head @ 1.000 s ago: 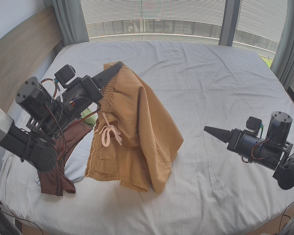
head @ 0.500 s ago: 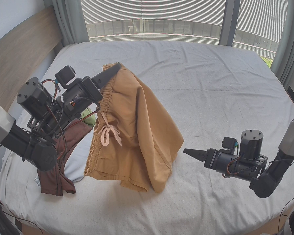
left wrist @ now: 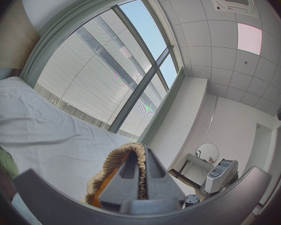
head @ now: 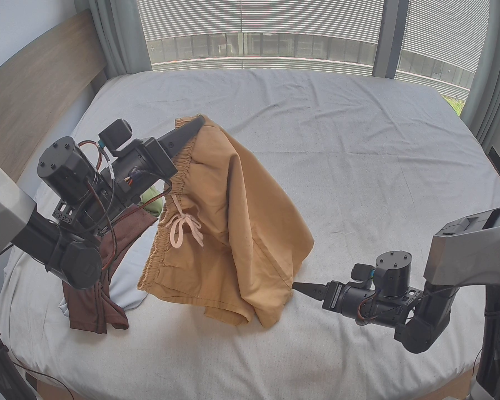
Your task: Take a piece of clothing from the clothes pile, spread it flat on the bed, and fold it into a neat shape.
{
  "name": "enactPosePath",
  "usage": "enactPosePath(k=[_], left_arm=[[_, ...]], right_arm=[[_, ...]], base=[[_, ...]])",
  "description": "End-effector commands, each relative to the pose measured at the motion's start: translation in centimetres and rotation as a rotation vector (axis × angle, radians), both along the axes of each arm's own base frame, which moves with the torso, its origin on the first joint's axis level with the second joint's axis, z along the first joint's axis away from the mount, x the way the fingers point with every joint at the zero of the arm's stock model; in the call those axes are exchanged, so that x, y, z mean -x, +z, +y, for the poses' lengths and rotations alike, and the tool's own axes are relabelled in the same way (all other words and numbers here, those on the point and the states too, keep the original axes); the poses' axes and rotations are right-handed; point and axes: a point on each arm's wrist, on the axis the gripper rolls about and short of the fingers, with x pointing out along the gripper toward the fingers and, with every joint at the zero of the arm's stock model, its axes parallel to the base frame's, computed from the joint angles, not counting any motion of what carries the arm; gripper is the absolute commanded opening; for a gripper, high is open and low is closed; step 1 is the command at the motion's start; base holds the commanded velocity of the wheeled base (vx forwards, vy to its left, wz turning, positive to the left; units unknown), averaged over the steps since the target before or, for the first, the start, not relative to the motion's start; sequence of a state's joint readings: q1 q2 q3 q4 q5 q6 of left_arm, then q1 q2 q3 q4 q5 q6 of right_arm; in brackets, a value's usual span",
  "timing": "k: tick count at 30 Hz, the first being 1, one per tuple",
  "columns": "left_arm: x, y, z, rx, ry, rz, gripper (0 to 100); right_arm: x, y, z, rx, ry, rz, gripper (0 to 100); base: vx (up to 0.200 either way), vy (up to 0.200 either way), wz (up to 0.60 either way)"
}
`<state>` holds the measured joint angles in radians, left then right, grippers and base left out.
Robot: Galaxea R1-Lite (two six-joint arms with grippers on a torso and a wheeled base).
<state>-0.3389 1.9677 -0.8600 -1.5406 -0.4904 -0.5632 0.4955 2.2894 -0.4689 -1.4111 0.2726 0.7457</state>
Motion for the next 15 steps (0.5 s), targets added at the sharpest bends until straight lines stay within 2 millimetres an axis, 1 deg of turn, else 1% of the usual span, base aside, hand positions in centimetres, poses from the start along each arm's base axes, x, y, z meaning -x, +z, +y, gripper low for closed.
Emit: enactPosePath(k=[1,5,10,15], left_arm=[[-0.4,-0.3,0.2,-0.002,0.009,0.005,0],[-0.4,-0.3,0.2,-0.002,0.01,0.006,0],[-0.5,-0.2,0.3,-0.001,0.012,0.002,0],[-0.7,-0.2,0.6,0.001,0.021,-0.003,0]], right_arm=[[-0.3,-2.2,1.0,0.007,0.013,0.054,100],[-0.8,-2.9,1.6,-0.007,0.015,0.065,100],[-1.4,-4.3,2.2,-0.001,0.018,0.074,100],[-2.2,-4.3,2.7,-0.009,0.019,0.059,100]], base=[[0.0,0.0,0.0],[0.0,0.0,0.0],[0.0,0.0,0.0],[0.0,0.0,0.0]])
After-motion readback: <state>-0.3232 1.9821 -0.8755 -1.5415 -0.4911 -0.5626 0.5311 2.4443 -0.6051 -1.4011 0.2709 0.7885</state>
